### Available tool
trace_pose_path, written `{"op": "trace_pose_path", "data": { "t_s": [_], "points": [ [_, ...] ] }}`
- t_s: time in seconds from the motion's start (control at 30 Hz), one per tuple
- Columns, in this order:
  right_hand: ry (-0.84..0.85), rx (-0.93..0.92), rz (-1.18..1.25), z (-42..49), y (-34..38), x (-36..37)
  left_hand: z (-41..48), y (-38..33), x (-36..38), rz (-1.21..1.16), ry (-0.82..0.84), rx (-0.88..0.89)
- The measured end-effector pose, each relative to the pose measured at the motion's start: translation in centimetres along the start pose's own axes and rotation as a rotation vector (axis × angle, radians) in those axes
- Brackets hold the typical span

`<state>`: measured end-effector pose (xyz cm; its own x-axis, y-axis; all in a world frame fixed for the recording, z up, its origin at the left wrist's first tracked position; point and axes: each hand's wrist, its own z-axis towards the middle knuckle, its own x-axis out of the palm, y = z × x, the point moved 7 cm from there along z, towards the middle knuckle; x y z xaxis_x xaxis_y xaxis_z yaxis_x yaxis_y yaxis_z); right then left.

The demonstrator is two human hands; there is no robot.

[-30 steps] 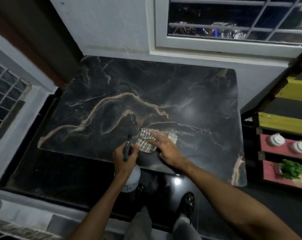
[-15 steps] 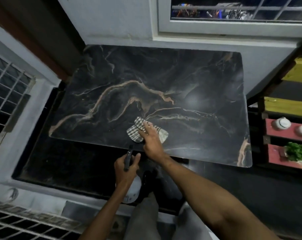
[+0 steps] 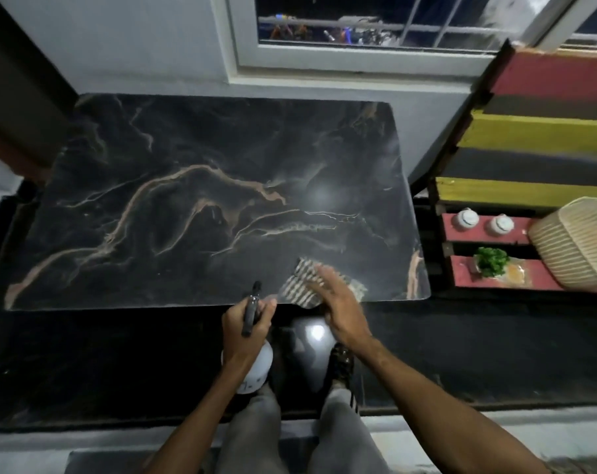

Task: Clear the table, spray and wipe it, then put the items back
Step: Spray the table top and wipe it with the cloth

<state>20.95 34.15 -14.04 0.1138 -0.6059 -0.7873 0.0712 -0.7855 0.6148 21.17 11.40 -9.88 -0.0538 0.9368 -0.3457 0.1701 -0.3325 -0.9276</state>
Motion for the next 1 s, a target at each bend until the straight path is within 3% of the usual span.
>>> {"op": "trace_pose_path", "data": {
  "t_s": [0.1,0.13,0.2,0.33,0.47,0.53,0.67,0.83,1.0],
  "points": [
    [-0.293,0.408,0.074,-2.1,-9.0,-6.7,-0.6,-1.3,4.1,-0.035,0.056,0.009],
    [-0.337,0.454,0.095,-2.7,-9.9,-7.5,-0.9,-1.7,5.2,-0.033,0.077,0.018],
    [-0.281,0.414,0.072,-3.4,-9.0,-7.0,-1.3,-2.8,7.4,-0.014,0.122,0.063],
    [-0.187,0.155,0.051,-4.2,-9.6,-7.4,-1.8,-4.3,11.6,0.012,0.197,0.087],
    [-0.367,0.421,0.186,-2.1,-15.4,-11.7,-1.9,-4.8,14.6,0.028,0.246,0.062],
    [-0.350,0.391,0.180,-2.7,-14.1,-10.9,-1.6,-5.5,15.7,0.039,0.253,0.060],
    [-0.242,0.157,0.153,-5.8,-12.3,-8.7,-0.1,-8.0,16.7,0.027,0.237,0.054],
    [-0.258,0.384,0.235,3.1,-16.5,-12.3,2.9,-11.5,17.6,0.027,0.166,0.094],
    [-0.253,0.296,0.356,9.0,-16.5,-17.8,7.4,-16.2,19.7,0.014,0.124,0.130]
  ]
}}
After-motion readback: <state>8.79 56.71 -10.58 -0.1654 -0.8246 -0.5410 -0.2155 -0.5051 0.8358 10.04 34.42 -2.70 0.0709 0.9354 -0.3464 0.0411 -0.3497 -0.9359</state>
